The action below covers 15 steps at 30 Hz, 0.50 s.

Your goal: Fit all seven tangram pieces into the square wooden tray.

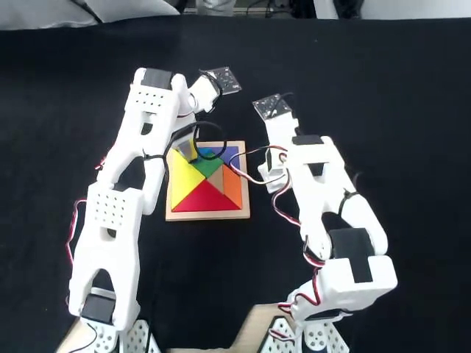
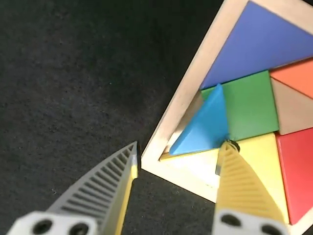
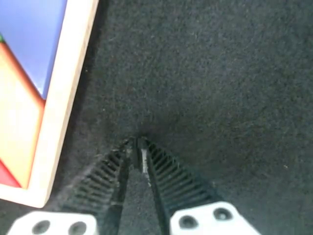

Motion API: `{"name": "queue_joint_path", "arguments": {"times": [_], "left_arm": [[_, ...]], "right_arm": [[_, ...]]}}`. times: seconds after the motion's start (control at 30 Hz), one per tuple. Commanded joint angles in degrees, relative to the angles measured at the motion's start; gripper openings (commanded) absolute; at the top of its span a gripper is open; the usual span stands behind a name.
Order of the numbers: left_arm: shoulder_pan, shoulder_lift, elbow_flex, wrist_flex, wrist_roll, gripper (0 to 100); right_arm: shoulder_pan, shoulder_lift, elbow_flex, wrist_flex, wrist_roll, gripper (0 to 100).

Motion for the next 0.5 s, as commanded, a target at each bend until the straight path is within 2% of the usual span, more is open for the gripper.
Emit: {"name": "queue_joint_path", "arguments": {"times": [0.0,0.17,0.47], "left_arm": [[0.0,-1.3,-4.3,3.2,0.9,25],[4.8,0.4,-9.8,2.5,9.2,25],[5.1,6.8,-14.8,0.2,9.6,25]], "right_arm": [[0.3,-0.3,-0.2,-0.9,-0.1,1.1],[-1.2,-0.3,-0.1,-0.9,-0.1,1.1],[-1.1,-0.3,-0.1,-0.6,-0.1,1.1]]}}
